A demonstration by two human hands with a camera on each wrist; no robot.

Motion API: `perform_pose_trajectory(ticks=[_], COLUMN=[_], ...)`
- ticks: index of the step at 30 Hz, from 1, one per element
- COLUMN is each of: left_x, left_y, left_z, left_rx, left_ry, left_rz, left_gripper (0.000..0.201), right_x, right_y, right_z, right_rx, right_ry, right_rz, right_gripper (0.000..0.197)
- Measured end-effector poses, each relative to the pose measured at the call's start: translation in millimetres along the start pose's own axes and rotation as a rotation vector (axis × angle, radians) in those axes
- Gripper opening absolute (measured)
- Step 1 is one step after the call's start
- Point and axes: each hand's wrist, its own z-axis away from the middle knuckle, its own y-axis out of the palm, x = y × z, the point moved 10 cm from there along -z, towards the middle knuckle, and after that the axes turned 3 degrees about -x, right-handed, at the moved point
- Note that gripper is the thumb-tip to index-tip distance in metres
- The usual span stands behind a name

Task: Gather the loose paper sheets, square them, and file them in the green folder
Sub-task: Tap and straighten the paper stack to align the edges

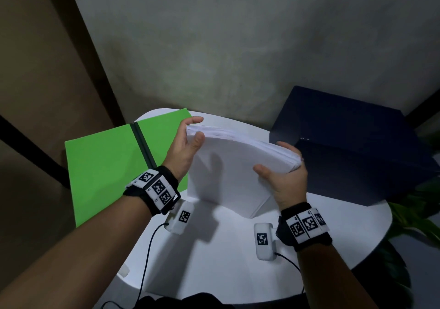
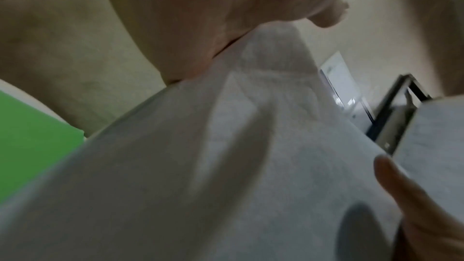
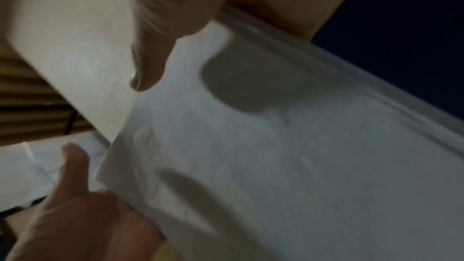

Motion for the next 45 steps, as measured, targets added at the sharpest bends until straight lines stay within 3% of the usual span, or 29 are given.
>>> perform_pose_trajectory(ticks=[4,8,12,15,20,26,29,31,33,35,37,39,41,42,45], left_x=[-1,9,8,-2,9,18,17,14,-9,-61,-105,-115,-113,-108,-95], left_y=[0,-3,-3,-11,5,10,18,10,-5,-1,34,69,81,76,40], left_z=[-4,-5,-3,-1,10,13,15,13,9,8,16,19,14,8,-1], left_rx=[0.004,0.035,-0.003,-0.062,0.062,0.052,0.066,0.023,-0.074,-0.113,-0.036,0.072,0.156,0.161,0.096], left_ry=[0.003,-0.057,-0.052,-0.016,-0.032,-0.087,-0.107,-0.124,-0.034,0.263,0.525,0.626,0.609,0.54,0.421], left_rz=[-0.002,0.046,-0.096,-0.04,-0.016,0.006,-0.028,-0.027,-0.153,-0.496,-0.932,-1.234,-1.261,-1.221,-1.036], left_gripper=[0.074,0.072,0.039,0.031,0.097,0.098,0.091,0.098,0.104,0.104,0.104,0.087,0.044,0.032,0.033], right_x=[-5,-20,-23,-8,-1,-11,-25,-28,-21,-3,29,62,80,80,56], right_y=[-1,-4,-2,-12,-10,-14,-11,-11,-12,-6,12,36,48,47,3], right_z=[-6,-7,-4,-5,-5,-6,-3,-2,-3,-5,-6,-2,-1,-2,2], right_rx=[-0.023,-0.03,-0.011,-0.039,0.021,-0.001,-0.038,-0.044,-0.042,-0.01,0.073,0.157,0.162,0.118,-0.282], right_ry=[0.007,0.08,0.133,0.067,-0.017,0.046,0.145,0.159,0.148,0.083,-0.073,-0.284,-0.449,-0.479,-0.415], right_rz=[-0.007,-0.032,-0.05,-0.061,0.072,0.026,-0.029,-0.03,-0.028,-0.009,0.053,0.187,0.295,0.323,0.523], right_gripper=[0.071,0.05,0.031,0.029,0.058,0.062,0.052,0.039,0.033,0.028,0.02,0.014,0.015,0.018,0.052])
